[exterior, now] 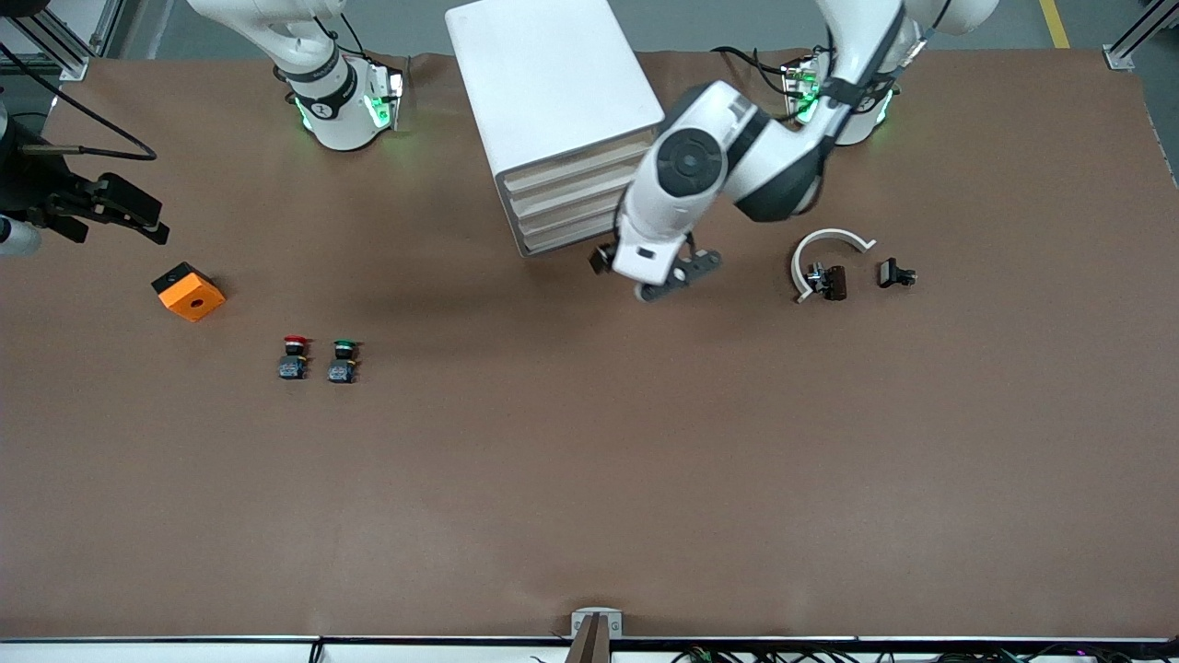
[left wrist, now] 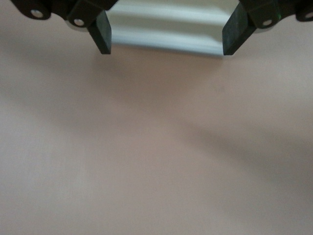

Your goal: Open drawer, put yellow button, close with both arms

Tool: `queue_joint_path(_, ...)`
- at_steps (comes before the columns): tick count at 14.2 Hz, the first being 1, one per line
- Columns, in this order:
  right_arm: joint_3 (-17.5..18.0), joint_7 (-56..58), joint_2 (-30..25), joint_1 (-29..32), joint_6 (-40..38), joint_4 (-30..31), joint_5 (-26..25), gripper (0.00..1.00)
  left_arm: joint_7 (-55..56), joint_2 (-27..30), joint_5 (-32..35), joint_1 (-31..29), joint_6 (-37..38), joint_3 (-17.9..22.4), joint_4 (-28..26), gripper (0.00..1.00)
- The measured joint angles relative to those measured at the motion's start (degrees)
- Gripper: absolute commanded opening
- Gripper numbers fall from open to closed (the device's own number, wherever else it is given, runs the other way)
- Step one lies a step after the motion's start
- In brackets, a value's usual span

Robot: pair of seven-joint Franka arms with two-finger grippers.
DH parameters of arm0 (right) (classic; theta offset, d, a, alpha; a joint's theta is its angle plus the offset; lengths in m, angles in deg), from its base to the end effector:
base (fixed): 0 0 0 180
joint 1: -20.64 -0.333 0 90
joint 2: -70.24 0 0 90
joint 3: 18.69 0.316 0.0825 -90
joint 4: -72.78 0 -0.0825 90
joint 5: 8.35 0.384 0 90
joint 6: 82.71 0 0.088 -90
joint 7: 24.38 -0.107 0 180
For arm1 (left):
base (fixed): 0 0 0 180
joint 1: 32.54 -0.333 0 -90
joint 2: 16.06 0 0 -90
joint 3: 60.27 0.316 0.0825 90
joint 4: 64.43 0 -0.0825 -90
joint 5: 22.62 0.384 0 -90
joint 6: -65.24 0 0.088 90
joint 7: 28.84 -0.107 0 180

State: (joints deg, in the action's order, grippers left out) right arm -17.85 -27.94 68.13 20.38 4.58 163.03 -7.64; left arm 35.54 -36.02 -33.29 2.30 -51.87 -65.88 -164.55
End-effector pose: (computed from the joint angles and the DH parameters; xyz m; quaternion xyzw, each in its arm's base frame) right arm 0.5382 0.0119 0.6385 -0.9997 0.0212 0.0077 0.0056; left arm 0.4851 -0.4204 0.3715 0.9624 0.2519 -0.0935 0.0398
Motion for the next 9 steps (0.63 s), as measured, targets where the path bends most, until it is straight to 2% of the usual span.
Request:
queue_joint_path(4, -0.01, 0.00, 0.00, 0.00, 0.00, -0.04, 0.00, 1.00, -4.38, 0.40, 5.10, -7.28, 0.86, -0.01, 2.80, 1.00)
queue_joint_path(9, 0.00, 0.00, 0.00, 0.01, 0.00, -0.04, 0.00, 1.00, -14.14, 2.29, 10.04, -15.27, 10.38, -0.01, 9.34, 1.00)
